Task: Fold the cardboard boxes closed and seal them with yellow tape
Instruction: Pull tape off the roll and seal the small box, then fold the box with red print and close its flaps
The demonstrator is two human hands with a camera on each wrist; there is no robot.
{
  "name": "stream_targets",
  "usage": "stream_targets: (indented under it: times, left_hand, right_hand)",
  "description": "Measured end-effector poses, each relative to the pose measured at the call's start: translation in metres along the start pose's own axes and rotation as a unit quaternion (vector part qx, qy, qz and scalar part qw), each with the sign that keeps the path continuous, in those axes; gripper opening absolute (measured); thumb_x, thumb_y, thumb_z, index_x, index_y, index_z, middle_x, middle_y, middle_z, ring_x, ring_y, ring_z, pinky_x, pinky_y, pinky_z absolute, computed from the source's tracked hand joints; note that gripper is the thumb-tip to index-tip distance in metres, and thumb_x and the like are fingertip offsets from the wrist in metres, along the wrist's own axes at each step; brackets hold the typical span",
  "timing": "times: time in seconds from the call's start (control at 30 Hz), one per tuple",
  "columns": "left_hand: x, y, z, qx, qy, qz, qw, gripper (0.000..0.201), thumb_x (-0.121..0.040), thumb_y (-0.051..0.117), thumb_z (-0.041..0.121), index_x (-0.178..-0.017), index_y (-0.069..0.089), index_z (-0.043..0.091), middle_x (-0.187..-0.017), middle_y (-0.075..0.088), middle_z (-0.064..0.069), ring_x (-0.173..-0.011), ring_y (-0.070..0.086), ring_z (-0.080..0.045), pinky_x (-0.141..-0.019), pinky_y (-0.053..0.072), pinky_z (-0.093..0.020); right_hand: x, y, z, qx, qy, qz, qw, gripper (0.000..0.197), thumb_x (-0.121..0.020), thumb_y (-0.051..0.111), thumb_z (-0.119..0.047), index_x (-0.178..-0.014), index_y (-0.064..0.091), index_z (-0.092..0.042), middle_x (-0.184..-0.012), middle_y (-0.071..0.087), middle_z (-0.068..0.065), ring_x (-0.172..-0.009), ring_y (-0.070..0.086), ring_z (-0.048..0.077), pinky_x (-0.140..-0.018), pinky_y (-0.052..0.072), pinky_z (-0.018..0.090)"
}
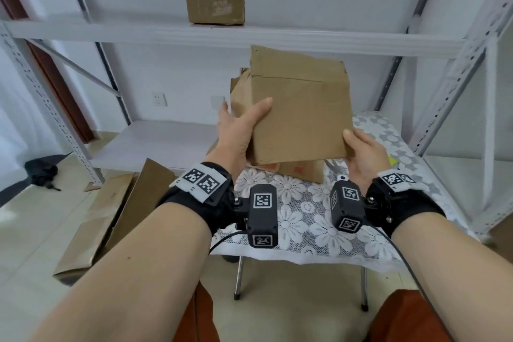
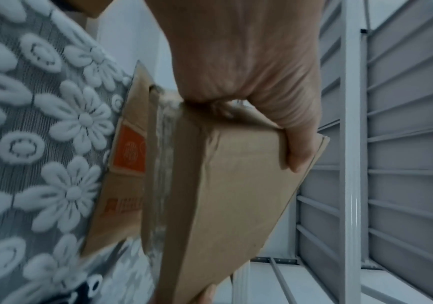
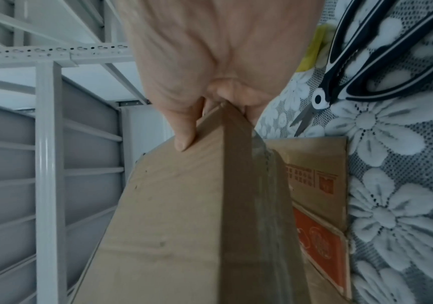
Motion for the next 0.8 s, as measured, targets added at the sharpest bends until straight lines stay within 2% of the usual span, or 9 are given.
stream_targets:
  times: [0.1, 0.13, 0.27, 0.33, 0.43, 0.53, 0.67, 0.77, 0.8]
  left_hand:
    - [-0.003, -0.002, -0.006, -0.078, -0.022, -0.05, 0.995, 0.12, -0.034, 0.095, 0.042, -0.135, 0.036, 0.017, -0.126, 0.06, -0.003, -0.113, 0.061, -0.023, -0.094, 0.052, -0.048]
    - [-0.002, -0.003, -0.009, -0.114, -0.036, -0.069, 0.99, 0.114, -0.033, 0.094, 0.038, -0.131, 0.038, 0.018, -0.125, 0.061, -0.002, -0.113, 0.06, -0.023, -0.095, 0.051, -0.049]
    - [-0.005, -0.022, -0.013, -0.189, -0.053, -0.092, 0.976, 0.094, -0.054, 0.093, 0.016, -0.127, 0.034, 0.022, -0.125, 0.06, -0.005, -0.103, 0.064, -0.026, -0.078, 0.056, -0.057]
    - [-0.012, -0.033, -0.001, -0.195, 0.001, -0.07, 0.978, 0.114, -0.049, 0.095, 0.018, -0.14, 0.026, 0.03, -0.14, 0.047, -0.002, -0.119, 0.056, -0.026, -0.084, 0.054, -0.06]
    - [-0.019, -0.052, 0.019, -0.208, 0.078, 0.004, 0.975, 0.156, -0.029, 0.095, 0.042, -0.152, -0.001, 0.041, -0.156, 0.023, 0.004, -0.139, 0.033, -0.018, -0.105, 0.043, -0.053]
    - [-0.023, -0.077, 0.033, -0.204, 0.119, 0.096, 0.967, 0.153, -0.039, 0.094, 0.039, -0.155, -0.005, 0.028, -0.156, 0.022, -0.001, -0.141, 0.028, -0.017, -0.116, 0.03, -0.047]
    - [-0.031, -0.096, 0.036, -0.245, 0.137, 0.149, 0.948, 0.142, -0.057, 0.093, 0.021, -0.154, -0.01, 0.025, -0.155, 0.02, -0.004, -0.14, 0.03, -0.019, -0.114, 0.029, -0.042]
    - [-0.04, -0.107, 0.029, -0.24, 0.117, 0.181, 0.947, 0.139, -0.06, 0.092, 0.025, -0.154, -0.01, 0.024, -0.155, 0.02, -0.005, -0.141, 0.03, -0.021, -0.112, 0.03, -0.041]
    - [-0.044, -0.107, 0.026, -0.238, 0.109, 0.182, 0.948, 0.139, -0.06, 0.092, 0.026, -0.155, -0.01, 0.024, -0.155, 0.02, -0.005, -0.141, 0.03, -0.021, -0.112, 0.03, -0.041]
  right_hand:
    - [-0.01, -0.001, -0.001, -0.006, -0.005, 0.012, 1.0, 0.036, -0.091, 0.055, 0.0, -0.127, 0.058, 0.0, -0.121, 0.065, 0.014, -0.114, 0.061, 0.027, -0.103, 0.045, 0.043]
    - [-0.014, 0.0, -0.001, 0.001, -0.005, 0.012, 1.0, 0.036, -0.09, 0.056, 0.001, -0.126, 0.06, -0.002, -0.12, 0.066, 0.013, -0.113, 0.062, 0.028, -0.103, 0.045, 0.045]
    - [-0.021, 0.019, -0.005, 0.059, -0.022, 0.01, 0.998, 0.04, -0.087, 0.055, 0.008, -0.123, 0.062, -0.009, -0.118, 0.067, 0.009, -0.111, 0.063, 0.022, -0.101, 0.047, 0.04]
    - [-0.023, 0.035, -0.003, 0.068, -0.02, 0.004, 0.998, 0.043, -0.089, 0.054, 0.007, -0.128, 0.058, -0.008, -0.121, 0.065, 0.009, -0.114, 0.061, 0.023, -0.098, 0.049, 0.036]
    - [-0.026, 0.06, 0.002, 0.084, -0.006, -0.01, 0.996, 0.049, -0.089, 0.06, -0.006, -0.136, 0.05, -0.017, -0.133, 0.057, 0.007, -0.12, 0.056, 0.021, -0.102, 0.045, 0.037]
    - [-0.029, 0.082, 0.015, 0.105, 0.029, -0.036, 0.993, 0.054, -0.09, 0.062, -0.013, -0.14, 0.043, -0.023, -0.136, 0.05, 0.003, -0.12, 0.052, 0.019, -0.102, 0.044, 0.04]
    - [-0.031, 0.095, 0.037, 0.148, 0.078, -0.04, 0.985, 0.05, -0.09, 0.062, -0.012, -0.137, 0.045, -0.014, -0.11, 0.06, 0.003, -0.096, 0.059, 0.018, -0.091, 0.053, 0.04]
    - [-0.036, 0.082, 0.057, 0.21, 0.144, -0.025, 0.967, 0.055, -0.085, 0.061, -0.02, -0.136, 0.045, -0.005, -0.134, 0.052, 0.017, -0.106, 0.057, 0.029, -0.074, 0.053, 0.037]
    - [-0.039, 0.075, 0.064, 0.214, 0.165, -0.02, 0.963, 0.057, -0.085, 0.06, -0.021, -0.136, 0.045, -0.003, -0.138, 0.049, 0.018, -0.115, 0.055, 0.033, -0.076, 0.052, 0.038]
Point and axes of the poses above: each hand's wrist, its own x-axis away from the middle knuckle, its own y-axis out of the palm, z = x × y, the point moved 10 cm from there along -x, towards the middle knuckle
